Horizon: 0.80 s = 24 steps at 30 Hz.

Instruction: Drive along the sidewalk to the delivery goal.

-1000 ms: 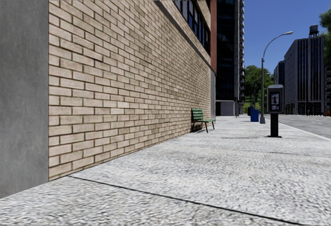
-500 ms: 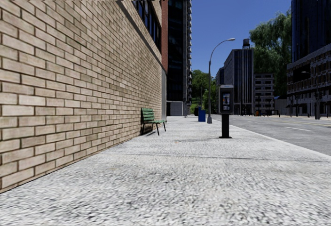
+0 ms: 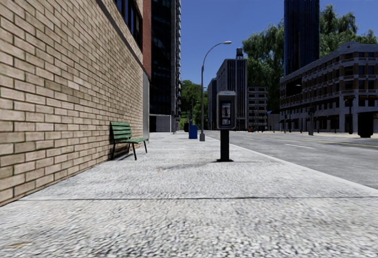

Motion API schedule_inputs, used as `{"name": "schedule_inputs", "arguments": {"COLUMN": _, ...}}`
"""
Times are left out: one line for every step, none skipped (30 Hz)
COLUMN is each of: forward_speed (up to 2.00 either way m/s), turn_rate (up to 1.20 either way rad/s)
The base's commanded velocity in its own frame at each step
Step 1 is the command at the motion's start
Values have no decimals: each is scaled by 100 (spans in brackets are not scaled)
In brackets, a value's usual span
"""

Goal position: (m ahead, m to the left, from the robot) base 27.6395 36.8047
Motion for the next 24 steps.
{"name": "schedule_inputs", "arguments": {"forward_speed": 200, "turn_rate": 0}}
{"name": "schedule_inputs", "arguments": {"forward_speed": 200, "turn_rate": 0}}
{"name": "schedule_inputs", "arguments": {"forward_speed": 200, "turn_rate": 0}}
{"name": "schedule_inputs", "arguments": {"forward_speed": 200, "turn_rate": 0}}
{"name": "schedule_inputs", "arguments": {"forward_speed": 200, "turn_rate": 0}}
{"name": "schedule_inputs", "arguments": {"forward_speed": 200, "turn_rate": 0}}
{"name": "schedule_inputs", "arguments": {"forward_speed": 200, "turn_rate": 0}}
{"name": "schedule_inputs", "arguments": {"forward_speed": 200, "turn_rate": 0}}
{"name": "schedule_inputs", "arguments": {"forward_speed": 200, "turn_rate": 0}}
{"name": "schedule_inputs", "arguments": {"forward_speed": 200, "turn_rate": 0}}
{"name": "schedule_inputs", "arguments": {"forward_speed": 200, "turn_rate": 0}}
{"name": "schedule_inputs", "arguments": {"forward_speed": 200, "turn_rate": 0}}
{"name": "schedule_inputs", "arguments": {"forward_speed": 200, "turn_rate": 0}}
{"name": "schedule_inputs", "arguments": {"forward_speed": 200, "turn_rate": 0}}
{"name": "schedule_inputs", "arguments": {"forward_speed": 200, "turn_rate": 0}}
{"name": "schedule_inputs", "arguments": {"forward_speed": 200, "turn_rate": 0}}
{"name": "schedule_inputs", "arguments": {"forward_speed": 200, "turn_rate": 0}}
{"name": "schedule_inputs", "arguments": {"forward_speed": 200, "turn_rate": 0}}
{"name": "schedule_inputs", "arguments": {"forward_speed": 200, "turn_rate": 0}}
{"name": "schedule_inputs", "arguments": {"forward_speed": 200, "turn_rate": 0}}
{"name": "schedule_inputs", "arguments": {"forward_speed": 200, "turn_rate": 0}}
{"name": "schedule_inputs", "arguments": {"forward_speed": 200, "turn_rate": 0}}
{"name": "schedule_inputs", "arguments": {"forward_speed": 200, "turn_rate": 0}}
{"name": "schedule_inputs", "arguments": {"forward_speed": 200, "turn_rate": 0}}
